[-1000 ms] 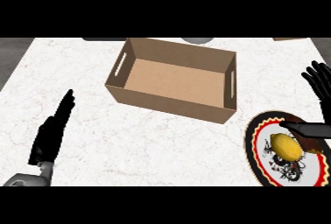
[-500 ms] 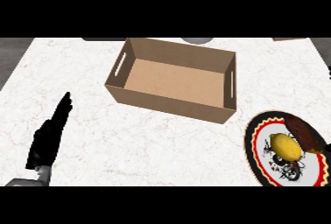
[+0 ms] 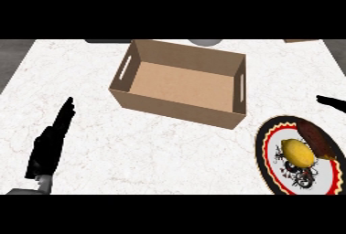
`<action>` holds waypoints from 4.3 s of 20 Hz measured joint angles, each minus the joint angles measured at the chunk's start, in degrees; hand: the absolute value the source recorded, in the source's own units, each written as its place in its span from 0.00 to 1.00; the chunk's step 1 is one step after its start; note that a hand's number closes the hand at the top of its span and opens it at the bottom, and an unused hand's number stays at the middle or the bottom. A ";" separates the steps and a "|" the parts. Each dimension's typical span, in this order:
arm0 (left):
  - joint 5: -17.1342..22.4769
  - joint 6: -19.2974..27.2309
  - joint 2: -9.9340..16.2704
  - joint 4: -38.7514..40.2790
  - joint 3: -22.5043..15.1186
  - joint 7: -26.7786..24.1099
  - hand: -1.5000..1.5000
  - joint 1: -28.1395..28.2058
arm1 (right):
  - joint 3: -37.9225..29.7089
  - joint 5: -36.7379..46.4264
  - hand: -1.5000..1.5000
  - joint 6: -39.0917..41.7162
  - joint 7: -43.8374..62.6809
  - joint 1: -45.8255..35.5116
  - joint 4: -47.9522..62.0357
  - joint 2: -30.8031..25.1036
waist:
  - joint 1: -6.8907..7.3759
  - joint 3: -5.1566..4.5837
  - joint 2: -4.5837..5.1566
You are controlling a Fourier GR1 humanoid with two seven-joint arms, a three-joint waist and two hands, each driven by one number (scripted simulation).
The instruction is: Pick the lemon from the plate and place it in the cardboard box
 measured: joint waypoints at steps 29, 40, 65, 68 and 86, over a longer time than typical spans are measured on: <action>-6.44 -7.16 -6.05 -1.53 7.23 1.26 0.50 0.73 | -3.47 24.20 0.00 2.74 8.08 4.81 -3.89 18.37 | -0.08 0.05 0.05; -9.73 -8.64 -9.35 -0.95 9.10 1.21 0.50 -0.05 | -5.54 30.76 0.00 3.07 5.62 4.89 -2.02 24.19 | -0.10 0.05 0.07; -12.28 -11.80 -11.91 -1.05 12.37 -0.29 0.50 0.98 | -8.36 42.58 1.00 -10.72 -2.96 2.33 3.49 29.47 | -0.15 0.04 0.05; -12.11 -12.41 -11.85 -0.86 12.57 -0.63 0.50 0.88 | -8.58 43.66 1.00 -13.00 -4.66 -2.14 7.12 29.70 | 0.35 0.08 0.16; -12.76 -13.28 -12.53 -0.10 11.02 0.35 0.50 -3.05 | -14.45 40.04 1.00 -15.22 -30.77 -42.88 44.40 25.18 | 3.93 0.21 1.24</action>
